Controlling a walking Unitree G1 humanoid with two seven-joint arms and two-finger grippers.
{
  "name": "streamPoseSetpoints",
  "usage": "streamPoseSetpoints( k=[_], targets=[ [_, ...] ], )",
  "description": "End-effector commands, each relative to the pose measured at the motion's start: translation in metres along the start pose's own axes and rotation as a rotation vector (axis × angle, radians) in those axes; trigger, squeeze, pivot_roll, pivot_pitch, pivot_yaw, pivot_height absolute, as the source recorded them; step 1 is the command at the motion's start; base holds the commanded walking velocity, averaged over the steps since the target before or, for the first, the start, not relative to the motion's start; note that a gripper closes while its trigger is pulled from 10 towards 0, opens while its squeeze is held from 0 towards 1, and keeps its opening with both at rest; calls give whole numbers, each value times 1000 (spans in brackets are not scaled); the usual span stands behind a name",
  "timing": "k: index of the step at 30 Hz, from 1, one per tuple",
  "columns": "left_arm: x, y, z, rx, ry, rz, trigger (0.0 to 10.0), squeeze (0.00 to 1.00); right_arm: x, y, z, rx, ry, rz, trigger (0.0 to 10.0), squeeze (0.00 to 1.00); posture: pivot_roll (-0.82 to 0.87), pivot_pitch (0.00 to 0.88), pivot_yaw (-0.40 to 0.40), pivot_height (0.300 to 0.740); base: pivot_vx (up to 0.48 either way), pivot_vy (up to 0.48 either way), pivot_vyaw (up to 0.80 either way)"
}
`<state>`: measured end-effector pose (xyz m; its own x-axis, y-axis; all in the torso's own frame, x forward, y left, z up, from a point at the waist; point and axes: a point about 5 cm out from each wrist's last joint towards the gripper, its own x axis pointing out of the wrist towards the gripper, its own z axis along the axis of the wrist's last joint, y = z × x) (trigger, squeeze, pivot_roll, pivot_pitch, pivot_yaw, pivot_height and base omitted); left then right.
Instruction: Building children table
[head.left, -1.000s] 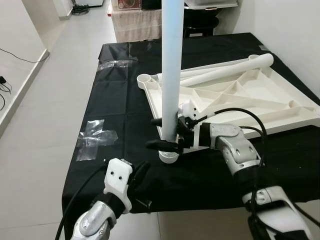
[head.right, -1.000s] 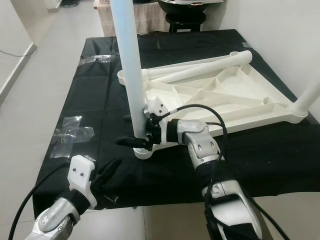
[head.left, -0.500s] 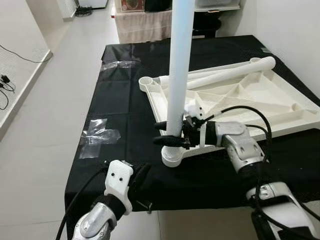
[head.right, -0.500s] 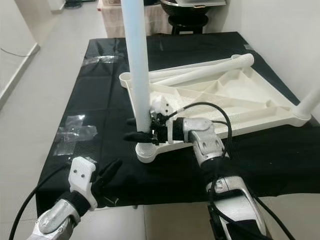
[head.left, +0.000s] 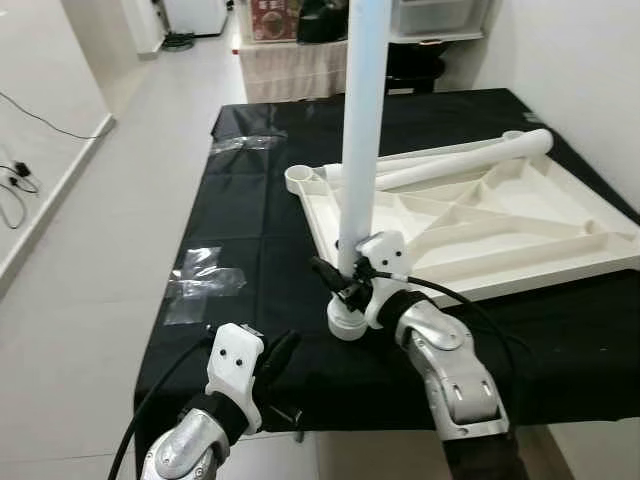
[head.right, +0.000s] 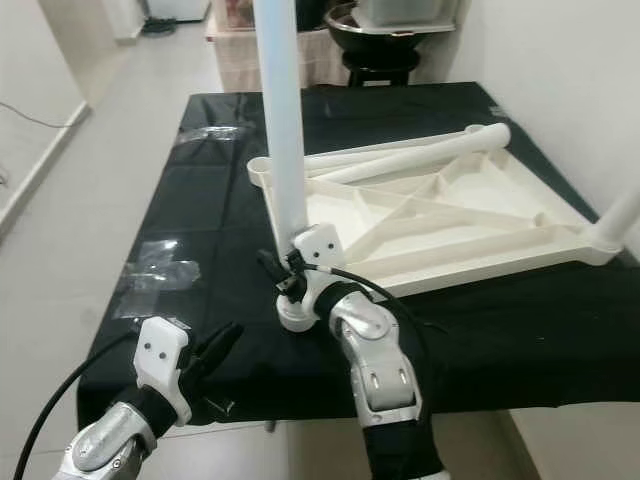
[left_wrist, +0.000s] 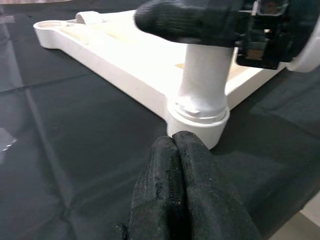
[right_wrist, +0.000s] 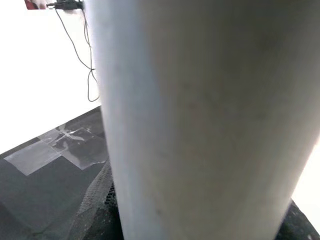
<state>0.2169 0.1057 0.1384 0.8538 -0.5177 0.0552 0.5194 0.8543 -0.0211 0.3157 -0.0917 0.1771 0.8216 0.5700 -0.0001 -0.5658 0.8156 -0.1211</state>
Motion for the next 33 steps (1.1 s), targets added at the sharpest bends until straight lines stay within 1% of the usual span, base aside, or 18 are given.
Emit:
streamPoseSetpoints(
  k=[1, 2, 3, 4, 7, 8, 9, 10, 12, 13, 14, 15, 17, 19, 20, 26, 27, 33],
  targets=[
    [-3, 1, -6, -8, 25, 13, 10000, 0, -1, -6, -22, 44, 102, -11, 10000, 0, 38, 150, 5, 740, 0, 0, 0],
    [-4, 1, -6, -9, 23, 24, 10000, 0, 2, -3, -12, 72, 52, 32, 10000, 110, 38, 150, 5, 740, 0, 0, 0],
    [-4, 1, -6, -9, 23, 24, 10000, 0, 2, -3, -12, 72, 52, 32, 10000, 110, 38, 150, 5, 740, 0, 0, 0],
    [-4, 1, -7, -9, 23, 24, 10000, 0, 4, 0, -3, 80, 1, 102, 10000, 1000, 42, 142, 4, 740, 0, 0, 0],
    [-3, 1, -7, -7, 24, 20, 10000, 0, 5, 6, 19, 77, -97, 243, 10000, 1000, 44, 138, 4, 740, 0, 0, 0],
    [-3, 1, -7, -7, 24, 20, 10000, 0, 5, 6, 19, 77, -97, 243, 10000, 1000, 44, 138, 4, 740, 0, 0, 0],
    [-3, 0, -7, -7, 24, 18, 10000, 0, 5, 5, 23, 71, -106, 302, 10000, 1000, 45, 134, 5, 740, 0, 0, 0],
    [-2, 0, -8, -6, 24, 15, 10000, 0, 5, 4, 26, 30, -104, 405, 10000, 1000, 53, 132, 3, 740, 0, 0, 0],
    [-2, 0, -8, -6, 24, 15, 10000, 0, 5, 4, 26, 30, -104, 405, 10000, 1000, 53, 132, 3, 740, 0, 0, 0],
    [-2, -1, -8, -5, 24, 13, 10000, 0, 5, 2, 27, -6, -96, 481, 10000, 1000, 55, 131, 2, 740, 0, 0, 0],
    [-2, -2, -8, -3, 25, 12, 10000, 0, 4, -1, 27, -32, -82, 566, 10000, 0, 65, 129, -1, 740, 0, 0, 0],
    [-2, -2, -8, -3, 25, 12, 10000, 0, 4, -1, 27, -32, -82, 566, 10000, 0, 65, 129, -1, 740, 0, 0, 0],
    [-3, -2, -7, 1, 25, 19, 10000, 0, 1, -10, 25, -30, -36, 712, 10000, 0, 82, 134, 0, 740, 0, 0, 0],
    [-4, -2, -7, 1, 25, 22, 10000, 0, -1, -13, 24, -28, -18, 758, 10000, 0, 82, 134, 0, 740, 0, 0, 0],
    [-4, -1, -7, 2, 23, 23, 10000, 0, -4, -23, 18, -10, 37, 824, 10000, 0, 89, 134, 2, 740, 0, 0, 0],
    [-4, -2, -5, 5, 22, 22, 10000, 0, -6, -41, 5, 18, 113, 833, 10000, 0, 109, 145, -3, 740, 0, 0, 0],
    [-4, -2, -5, 5, 22, 25, 10000, 0, -8, -45, 3, 31, 130, 834, 0, 0, 106, 150, -3, 740, 0, 0, 0],
    [-5, -3, -4, 2, 21, 31, 10000, 0, -14, -59, -4, 60, 165, 846, 0, 0, 103, 158, -4, 740, 0, 0, 0]
  ],
)
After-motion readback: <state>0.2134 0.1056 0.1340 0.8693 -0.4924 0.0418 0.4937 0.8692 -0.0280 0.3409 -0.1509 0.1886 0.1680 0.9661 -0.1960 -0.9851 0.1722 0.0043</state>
